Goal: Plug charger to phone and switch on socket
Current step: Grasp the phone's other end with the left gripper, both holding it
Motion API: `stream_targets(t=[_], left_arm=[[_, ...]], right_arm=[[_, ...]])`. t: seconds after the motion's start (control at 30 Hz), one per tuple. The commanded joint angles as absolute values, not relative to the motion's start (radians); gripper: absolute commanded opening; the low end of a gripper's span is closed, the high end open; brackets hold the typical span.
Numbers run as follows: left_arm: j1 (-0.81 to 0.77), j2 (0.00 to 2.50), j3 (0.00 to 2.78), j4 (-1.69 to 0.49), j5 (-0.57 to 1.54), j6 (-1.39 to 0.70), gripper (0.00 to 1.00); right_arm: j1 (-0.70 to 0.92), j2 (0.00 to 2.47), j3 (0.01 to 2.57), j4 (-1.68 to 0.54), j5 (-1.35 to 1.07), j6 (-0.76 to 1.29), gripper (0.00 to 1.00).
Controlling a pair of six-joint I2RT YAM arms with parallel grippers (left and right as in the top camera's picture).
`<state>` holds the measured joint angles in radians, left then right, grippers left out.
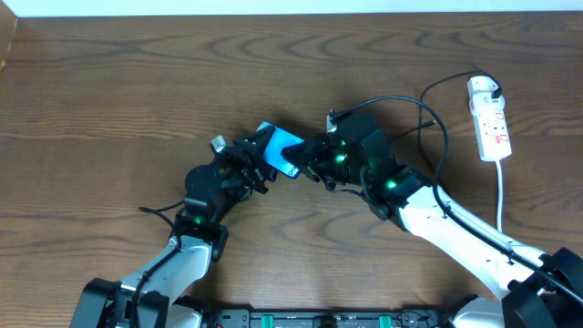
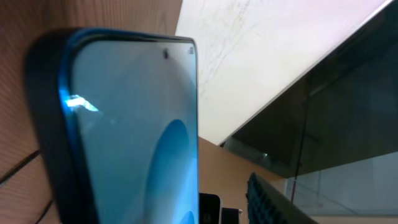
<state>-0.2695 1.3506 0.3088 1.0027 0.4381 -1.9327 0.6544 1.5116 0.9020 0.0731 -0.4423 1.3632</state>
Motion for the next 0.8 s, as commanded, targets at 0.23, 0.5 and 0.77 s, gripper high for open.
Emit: stream_targets(t=[0.23,0.5,0.77], left_arm=[[-0.274,1.343,0.322,0.951,0.417,-1.924,0.32],[-0.274,1.343,0.322,0.986,0.406,-1.925,0.19],[-0.274,1.343,0.322,1.087,0.416,-1.925,0.19]], right_arm=[[0.645,1.528,0.905,0.060,-0.557,1.360,0.01],[0.642,1.528,0.905,0.060,-0.571,1.369,0.01],[0.642,1.528,0.905,0.060,-0.556,1.401,0.01]])
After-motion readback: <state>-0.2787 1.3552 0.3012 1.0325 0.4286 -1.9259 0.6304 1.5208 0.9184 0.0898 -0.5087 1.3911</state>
